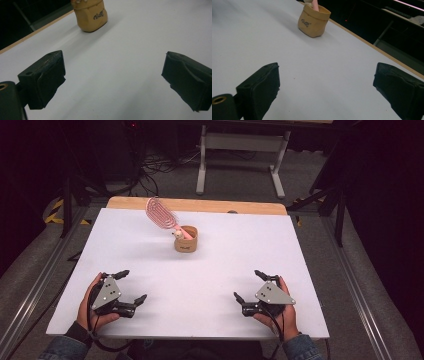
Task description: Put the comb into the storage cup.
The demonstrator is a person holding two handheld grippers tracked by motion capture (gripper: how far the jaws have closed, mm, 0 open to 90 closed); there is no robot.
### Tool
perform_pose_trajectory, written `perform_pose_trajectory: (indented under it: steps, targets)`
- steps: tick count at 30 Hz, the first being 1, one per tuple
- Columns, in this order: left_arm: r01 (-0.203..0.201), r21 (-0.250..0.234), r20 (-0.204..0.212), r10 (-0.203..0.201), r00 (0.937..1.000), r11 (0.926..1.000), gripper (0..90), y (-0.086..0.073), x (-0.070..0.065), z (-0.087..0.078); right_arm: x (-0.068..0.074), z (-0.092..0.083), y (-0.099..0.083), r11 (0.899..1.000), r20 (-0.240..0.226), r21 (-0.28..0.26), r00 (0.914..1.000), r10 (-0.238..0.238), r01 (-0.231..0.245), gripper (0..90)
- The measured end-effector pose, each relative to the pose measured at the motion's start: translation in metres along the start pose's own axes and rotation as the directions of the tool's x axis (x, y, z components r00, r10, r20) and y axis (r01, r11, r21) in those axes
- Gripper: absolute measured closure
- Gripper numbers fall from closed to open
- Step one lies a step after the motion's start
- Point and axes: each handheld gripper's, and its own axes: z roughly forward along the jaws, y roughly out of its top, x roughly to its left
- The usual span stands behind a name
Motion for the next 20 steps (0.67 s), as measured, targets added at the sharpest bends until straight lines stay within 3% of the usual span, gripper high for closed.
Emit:
perform_pose_trajectory:
  steps: [20]
  targets:
    - [-0.013, 0.016, 0.001, 0.013, 0.9999, 0.9998, 5.7, 0.0009, -0.0022, 0.0034, -0.0021, -0.0015, -0.0007, 1.000, 0.001, -0.009, 1.0000, 0.010, -0.010, 7.5]
